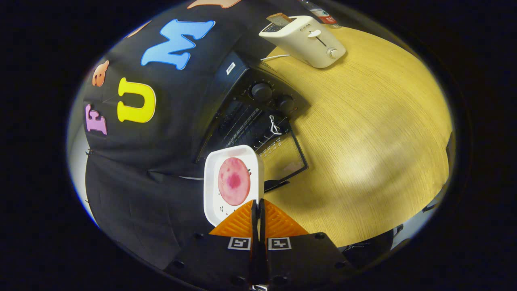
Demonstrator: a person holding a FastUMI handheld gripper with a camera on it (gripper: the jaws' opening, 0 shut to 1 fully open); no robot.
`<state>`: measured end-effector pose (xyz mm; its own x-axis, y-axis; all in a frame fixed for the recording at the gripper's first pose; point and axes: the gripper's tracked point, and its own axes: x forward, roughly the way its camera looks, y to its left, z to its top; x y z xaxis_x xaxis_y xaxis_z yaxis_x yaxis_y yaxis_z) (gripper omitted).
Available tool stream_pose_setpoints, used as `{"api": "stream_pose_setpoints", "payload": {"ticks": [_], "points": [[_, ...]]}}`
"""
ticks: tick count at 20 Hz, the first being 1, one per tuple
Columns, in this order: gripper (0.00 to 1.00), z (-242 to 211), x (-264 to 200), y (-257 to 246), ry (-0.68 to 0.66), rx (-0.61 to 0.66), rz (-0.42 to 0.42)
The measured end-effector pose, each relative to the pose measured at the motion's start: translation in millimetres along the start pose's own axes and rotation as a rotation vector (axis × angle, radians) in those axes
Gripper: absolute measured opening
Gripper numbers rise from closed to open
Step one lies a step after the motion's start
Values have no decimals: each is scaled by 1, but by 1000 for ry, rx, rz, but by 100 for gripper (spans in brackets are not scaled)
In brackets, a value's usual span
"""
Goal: Open the toaster oven, put the food inside, and close the toaster oven door.
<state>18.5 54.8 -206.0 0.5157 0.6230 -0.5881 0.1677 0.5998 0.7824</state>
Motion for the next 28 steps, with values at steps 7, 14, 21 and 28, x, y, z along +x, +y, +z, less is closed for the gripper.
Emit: {"api": "stream_pose_setpoints", "payload": {"ticks": [7, 14, 21, 28], "points": [[2, 28, 53, -5, -27, 39, -40], [2, 34, 107, 3, -53, 107, -37], [2, 54, 141, 23, -172, 182, -10], [2, 79, 171, 47, -331, 263, 31]]}}
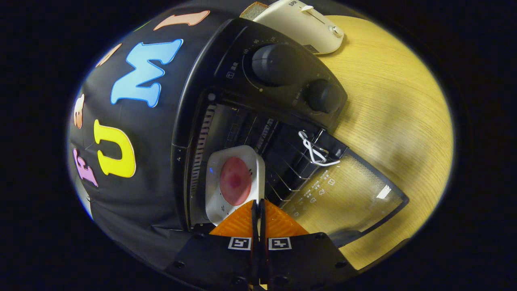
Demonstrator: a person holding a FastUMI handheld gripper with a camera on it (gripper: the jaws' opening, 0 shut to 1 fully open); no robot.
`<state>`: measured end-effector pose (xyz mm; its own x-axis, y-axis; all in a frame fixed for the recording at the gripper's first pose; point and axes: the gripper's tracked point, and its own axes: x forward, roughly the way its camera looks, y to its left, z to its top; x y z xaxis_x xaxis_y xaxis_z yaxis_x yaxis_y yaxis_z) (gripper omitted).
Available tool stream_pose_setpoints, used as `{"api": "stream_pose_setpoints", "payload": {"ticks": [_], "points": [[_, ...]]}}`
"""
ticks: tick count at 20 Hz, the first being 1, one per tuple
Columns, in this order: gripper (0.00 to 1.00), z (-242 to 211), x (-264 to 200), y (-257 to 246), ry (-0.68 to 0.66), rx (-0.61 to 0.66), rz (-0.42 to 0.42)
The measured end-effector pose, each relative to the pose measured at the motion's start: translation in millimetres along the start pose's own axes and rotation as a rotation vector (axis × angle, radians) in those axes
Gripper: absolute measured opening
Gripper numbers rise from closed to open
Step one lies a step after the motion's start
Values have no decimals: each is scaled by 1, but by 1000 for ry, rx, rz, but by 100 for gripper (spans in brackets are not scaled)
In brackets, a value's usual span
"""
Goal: Open the toaster oven, put the food inside, and close the toaster oven door.
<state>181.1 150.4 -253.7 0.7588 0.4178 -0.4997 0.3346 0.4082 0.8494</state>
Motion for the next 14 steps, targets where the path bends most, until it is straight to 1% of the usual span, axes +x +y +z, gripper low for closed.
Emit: {"api": "stream_pose_setpoints", "payload": {"ticks": [2, 9, 11, 12, 13, 14], "points": [[2, 5, 9, 2, -36, 19, -20], [2, 21, 21, 10, -107, 53, -11], [4, 24, 20, 15, -114, 59, 2], [8, 24, 19, 15, -121, 51, -4], [10, 26, 12, 15, -130, 41, 0], [12, 22, 17, 19, -129, 34, 12]]}}
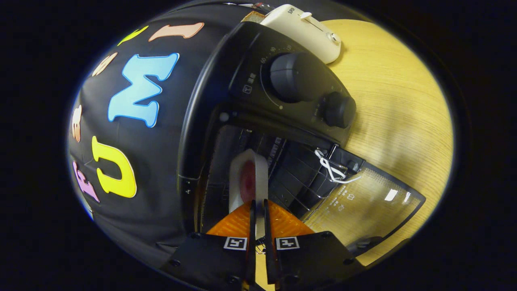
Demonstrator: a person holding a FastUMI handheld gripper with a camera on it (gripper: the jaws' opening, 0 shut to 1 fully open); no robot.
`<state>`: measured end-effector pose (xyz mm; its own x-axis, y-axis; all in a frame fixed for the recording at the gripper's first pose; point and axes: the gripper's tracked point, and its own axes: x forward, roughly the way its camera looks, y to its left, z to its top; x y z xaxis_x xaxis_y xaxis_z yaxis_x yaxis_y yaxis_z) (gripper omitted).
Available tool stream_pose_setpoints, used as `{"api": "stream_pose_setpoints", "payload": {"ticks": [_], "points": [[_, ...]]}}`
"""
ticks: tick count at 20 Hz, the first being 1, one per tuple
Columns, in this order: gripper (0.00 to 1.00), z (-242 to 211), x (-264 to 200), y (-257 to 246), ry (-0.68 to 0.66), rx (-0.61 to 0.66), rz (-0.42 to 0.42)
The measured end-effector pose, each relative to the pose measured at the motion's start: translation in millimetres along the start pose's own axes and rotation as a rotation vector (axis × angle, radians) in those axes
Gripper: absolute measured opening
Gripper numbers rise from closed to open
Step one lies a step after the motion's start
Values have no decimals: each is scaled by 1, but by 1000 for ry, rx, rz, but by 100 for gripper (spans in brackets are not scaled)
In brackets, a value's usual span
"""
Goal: Open the toaster oven, put the food inside, and close the toaster oven door.
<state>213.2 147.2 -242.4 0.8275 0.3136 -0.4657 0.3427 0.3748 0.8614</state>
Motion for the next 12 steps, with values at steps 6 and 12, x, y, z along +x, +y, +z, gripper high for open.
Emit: {"api": "stream_pose_setpoints", "payload": {"ticks": [6, 12], "points": [[39, -15, -33, 6, 43, -61, 44], [85, -39, -62, 8, 128, -128, 67]]}}
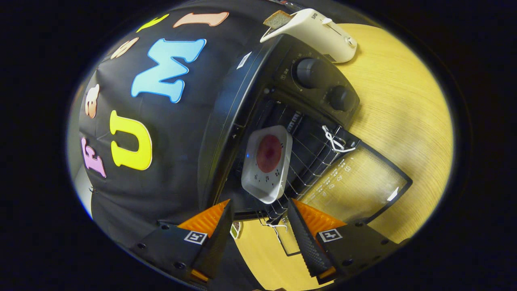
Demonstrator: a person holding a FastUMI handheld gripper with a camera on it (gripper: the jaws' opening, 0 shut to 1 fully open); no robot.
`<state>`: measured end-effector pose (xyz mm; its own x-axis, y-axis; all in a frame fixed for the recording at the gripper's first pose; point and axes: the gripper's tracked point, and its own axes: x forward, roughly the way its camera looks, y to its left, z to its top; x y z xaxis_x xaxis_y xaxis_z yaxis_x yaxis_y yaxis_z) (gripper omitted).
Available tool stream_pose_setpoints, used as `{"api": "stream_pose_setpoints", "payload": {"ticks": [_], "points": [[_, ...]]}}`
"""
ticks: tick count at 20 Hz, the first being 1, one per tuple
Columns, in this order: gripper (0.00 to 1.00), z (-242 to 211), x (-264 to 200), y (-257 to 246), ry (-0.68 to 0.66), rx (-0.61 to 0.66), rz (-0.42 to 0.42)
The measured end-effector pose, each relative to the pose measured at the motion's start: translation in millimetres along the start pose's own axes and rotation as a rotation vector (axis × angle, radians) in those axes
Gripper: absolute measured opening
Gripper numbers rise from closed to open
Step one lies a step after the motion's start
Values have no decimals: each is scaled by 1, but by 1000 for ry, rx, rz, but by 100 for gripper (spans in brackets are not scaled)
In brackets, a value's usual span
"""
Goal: Open the toaster oven, put the food inside, and close the toaster oven door.
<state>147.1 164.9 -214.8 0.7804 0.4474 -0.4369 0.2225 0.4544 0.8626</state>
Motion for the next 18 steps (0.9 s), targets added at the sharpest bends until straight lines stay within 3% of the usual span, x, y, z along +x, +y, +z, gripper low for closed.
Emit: {"api": "stream_pose_setpoints", "payload": {"ticks": [1, 3, 12, 18], "points": [[85, -2, -4, -1, 4, -17, -5], [97, -12, -16, -5, 21, -72, -22], [98, -59, -47, -36, 106, -455, -122], [98, -91, -57, -70, 204, -616, -206]]}}
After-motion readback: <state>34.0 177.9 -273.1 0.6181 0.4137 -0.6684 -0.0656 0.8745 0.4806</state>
